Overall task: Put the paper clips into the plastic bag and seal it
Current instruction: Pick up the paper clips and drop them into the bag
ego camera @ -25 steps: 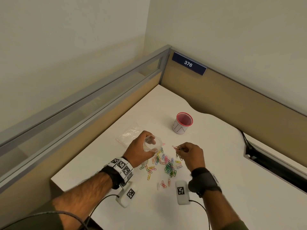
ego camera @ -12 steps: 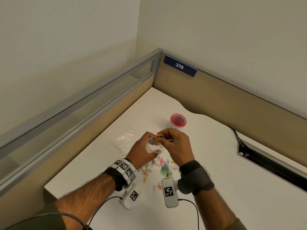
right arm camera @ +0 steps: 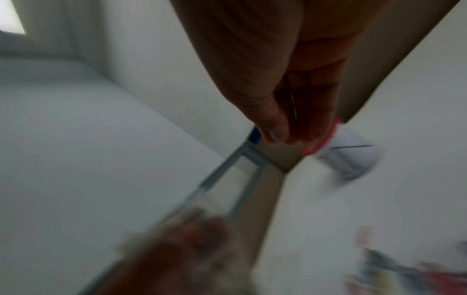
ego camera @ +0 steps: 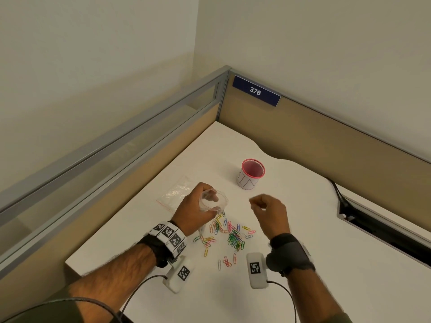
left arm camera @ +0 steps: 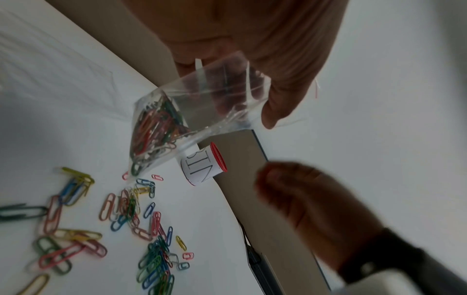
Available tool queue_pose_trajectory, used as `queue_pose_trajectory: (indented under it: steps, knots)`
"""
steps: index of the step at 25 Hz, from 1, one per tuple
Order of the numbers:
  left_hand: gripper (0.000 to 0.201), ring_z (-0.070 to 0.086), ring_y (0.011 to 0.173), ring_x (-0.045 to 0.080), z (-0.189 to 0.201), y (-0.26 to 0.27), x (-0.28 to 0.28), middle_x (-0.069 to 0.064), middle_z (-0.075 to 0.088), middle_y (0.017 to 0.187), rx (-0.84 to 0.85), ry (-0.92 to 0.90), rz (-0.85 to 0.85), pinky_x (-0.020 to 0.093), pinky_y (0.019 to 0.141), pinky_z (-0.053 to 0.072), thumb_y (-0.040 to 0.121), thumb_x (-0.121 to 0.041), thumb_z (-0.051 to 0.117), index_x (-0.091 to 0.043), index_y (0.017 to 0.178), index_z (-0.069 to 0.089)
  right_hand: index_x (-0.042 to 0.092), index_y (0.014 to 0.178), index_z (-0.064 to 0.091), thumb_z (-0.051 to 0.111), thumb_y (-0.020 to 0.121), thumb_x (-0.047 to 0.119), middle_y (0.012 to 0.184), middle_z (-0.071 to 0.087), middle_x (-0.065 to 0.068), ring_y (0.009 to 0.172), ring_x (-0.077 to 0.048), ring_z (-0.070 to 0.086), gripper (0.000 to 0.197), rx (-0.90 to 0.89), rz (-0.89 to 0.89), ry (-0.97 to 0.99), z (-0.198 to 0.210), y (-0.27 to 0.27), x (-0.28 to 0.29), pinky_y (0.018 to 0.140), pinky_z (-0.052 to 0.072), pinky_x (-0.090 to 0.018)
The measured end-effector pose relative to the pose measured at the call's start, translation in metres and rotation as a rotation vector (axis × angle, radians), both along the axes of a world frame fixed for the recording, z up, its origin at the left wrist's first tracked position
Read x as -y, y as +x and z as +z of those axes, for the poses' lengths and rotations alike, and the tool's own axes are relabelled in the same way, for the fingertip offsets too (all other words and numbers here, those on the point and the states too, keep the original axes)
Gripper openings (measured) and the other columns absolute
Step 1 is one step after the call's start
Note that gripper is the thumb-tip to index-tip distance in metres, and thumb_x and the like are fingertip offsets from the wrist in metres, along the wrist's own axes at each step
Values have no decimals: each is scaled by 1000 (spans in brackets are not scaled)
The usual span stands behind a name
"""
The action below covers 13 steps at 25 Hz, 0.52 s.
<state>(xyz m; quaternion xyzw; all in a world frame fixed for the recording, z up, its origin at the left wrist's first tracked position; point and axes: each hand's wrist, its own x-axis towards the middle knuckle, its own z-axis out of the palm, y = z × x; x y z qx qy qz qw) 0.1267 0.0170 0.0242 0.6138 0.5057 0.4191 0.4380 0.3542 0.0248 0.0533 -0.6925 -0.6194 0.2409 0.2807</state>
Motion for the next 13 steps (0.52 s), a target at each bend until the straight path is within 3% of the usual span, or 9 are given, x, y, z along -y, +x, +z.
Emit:
queue_pose_trajectory:
  steps: [4,7,11,13]
  knots:
    - [45,61,111,6,-2,-14,1,-11,67,102,7,-9,16,31,97,51,79,-11,79,-23,112,52,12,115,64,56,89,5,126,58,-12,114,-28,56,28,252,-109,-403,-77,28,9,100,46,-34]
    - [44,61,110,3,-3,-16,0,-11,68,102,18,-18,24,29,96,50,79,-11,79,-24,111,52,9,121,60,48,92,9,126,49,-16,118,-34,50,31,361,-114,-447,-97,10,12,101,46,-40]
    - [43,61,111,7,-4,-13,-3,-11,68,103,40,-7,14,29,94,51,80,-11,79,-24,111,52,13,115,65,54,94,16,123,55,-11,109,-27,57,25,249,35,-428,-94,-20,14,98,48,-34]
    - [43,62,111,8,-3,-12,-3,-11,68,102,60,0,11,30,95,52,79,-11,79,-25,110,52,16,121,60,64,89,26,125,55,-6,110,-23,58,34,164,22,-424,-90,-13,20,98,49,-33]
